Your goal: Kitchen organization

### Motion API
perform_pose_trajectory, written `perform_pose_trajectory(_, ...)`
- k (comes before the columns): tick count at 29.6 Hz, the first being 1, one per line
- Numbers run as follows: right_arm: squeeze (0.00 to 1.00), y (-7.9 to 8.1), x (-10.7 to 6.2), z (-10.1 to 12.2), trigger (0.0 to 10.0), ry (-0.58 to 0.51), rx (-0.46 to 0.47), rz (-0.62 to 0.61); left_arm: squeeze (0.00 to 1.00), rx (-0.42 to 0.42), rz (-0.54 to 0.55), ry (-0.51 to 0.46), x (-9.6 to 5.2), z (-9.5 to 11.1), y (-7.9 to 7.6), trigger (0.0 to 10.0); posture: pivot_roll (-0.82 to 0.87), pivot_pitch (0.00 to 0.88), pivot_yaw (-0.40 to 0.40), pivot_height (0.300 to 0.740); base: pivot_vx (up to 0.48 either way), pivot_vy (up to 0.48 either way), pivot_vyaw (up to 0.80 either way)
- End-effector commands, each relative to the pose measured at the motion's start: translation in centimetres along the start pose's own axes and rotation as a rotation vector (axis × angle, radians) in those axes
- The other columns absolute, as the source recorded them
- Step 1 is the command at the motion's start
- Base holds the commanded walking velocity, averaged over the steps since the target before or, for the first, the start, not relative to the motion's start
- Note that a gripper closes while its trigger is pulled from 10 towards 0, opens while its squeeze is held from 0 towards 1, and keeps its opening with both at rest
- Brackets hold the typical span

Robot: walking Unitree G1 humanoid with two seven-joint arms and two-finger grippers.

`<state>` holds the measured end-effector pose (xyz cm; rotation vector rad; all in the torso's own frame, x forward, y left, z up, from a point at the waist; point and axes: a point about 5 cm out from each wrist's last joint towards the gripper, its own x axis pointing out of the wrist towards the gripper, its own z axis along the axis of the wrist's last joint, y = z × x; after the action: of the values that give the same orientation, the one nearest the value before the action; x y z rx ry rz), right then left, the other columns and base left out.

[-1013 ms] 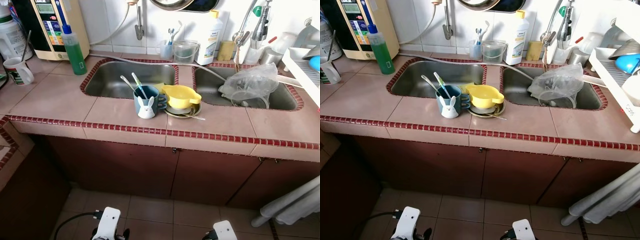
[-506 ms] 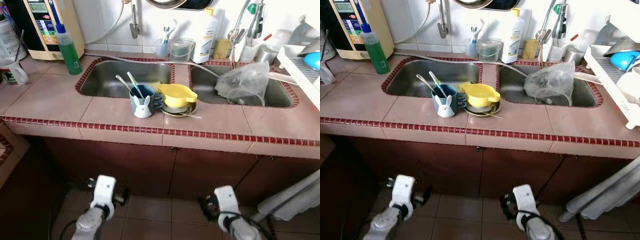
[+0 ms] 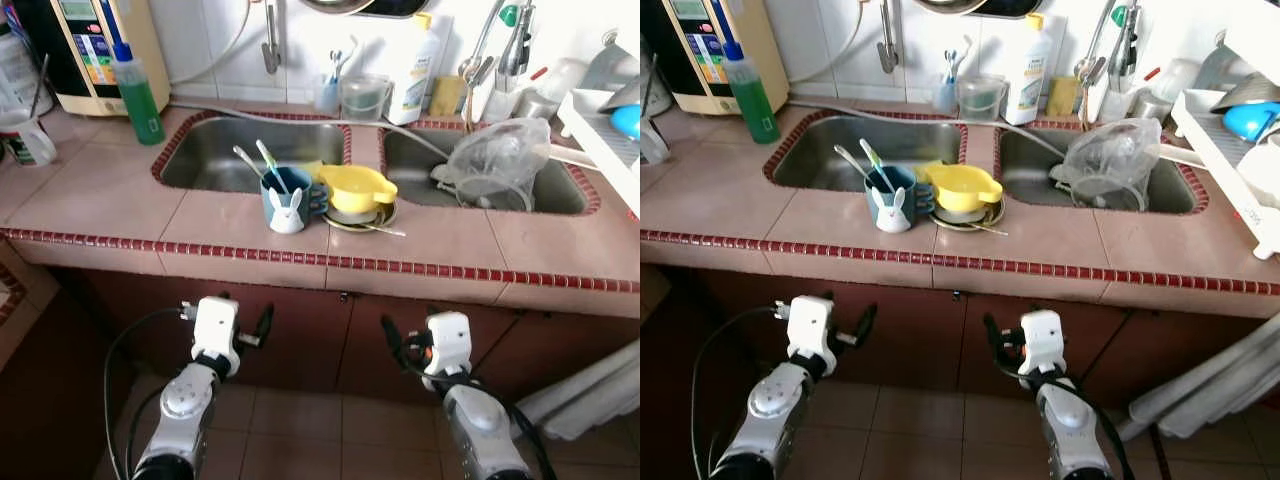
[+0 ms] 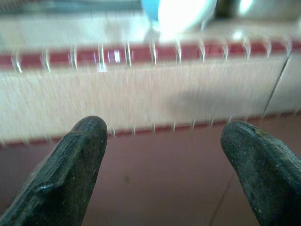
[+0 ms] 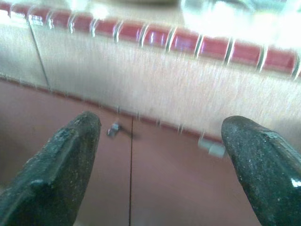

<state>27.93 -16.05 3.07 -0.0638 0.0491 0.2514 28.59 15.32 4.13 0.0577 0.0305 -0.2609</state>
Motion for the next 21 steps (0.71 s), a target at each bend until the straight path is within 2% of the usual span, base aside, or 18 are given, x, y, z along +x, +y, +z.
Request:
perform_pose_trajectory(1,0.00,0.0,0.3,1.0,10.0,-0.045,-0.014,0.012,0.00,0.035,-0.015,-0.036,0.3,1.0,-0.4,10.0,-0.10,0.000,0.001,0.711,0.000,0.000,0.00)
perform_pose_trajectory(5,0.00,-0.1,0.7,2.5,10.0,-0.097,-0.026,0.021,0.00,0.005,-0.027,-0.064,0.5,2.0,-0.3,10.0,-0.10,0.000,-0.001,0.711,0.000,0.000,0.00)
perform_pose_trajectory(8,0.00,-0.2,1.6,5.4,10.0,-0.201,-0.069,0.024,0.00,-0.043,-0.023,-0.127,1.3,4.5,0.2,10.0,-0.10,0.000,-0.002,0.711,0.000,0.000,0.00)
perform_pose_trajectory(9,0.00,-0.2,1.6,5.4,10.0,-0.201,-0.069,0.024,0.00,-0.043,-0.023,-0.127,1.3,4.5,0.2,10.0,-0.10,0.000,-0.002,0.711,0.000,0.000,0.00)
perform_pose_trajectory(11,0.00,-0.4,1.9,6.8,10.0,-0.245,-0.071,0.005,0.00,-0.052,-0.018,-0.156,1.6,5.8,0.2,10.0,-0.10,0.000,-0.002,0.711,0.000,0.000,0.00)
perform_pose_trajectory(14,0.00,-0.6,2.2,8.0,10.0,-0.280,-0.078,-0.013,0.00,-0.054,-0.009,-0.178,2.1,6.8,0.3,10.0,-0.10,0.000,-0.004,0.711,0.000,0.000,0.00)
perform_pose_trajectory(21,0.00,-1.4,2.1,9.3,10.0,-0.302,-0.138,-0.051,0.00,-0.078,-0.015,-0.186,2.1,8.1,0.1,10.0,-0.10,0.000,-0.005,0.711,0.000,0.000,0.00)
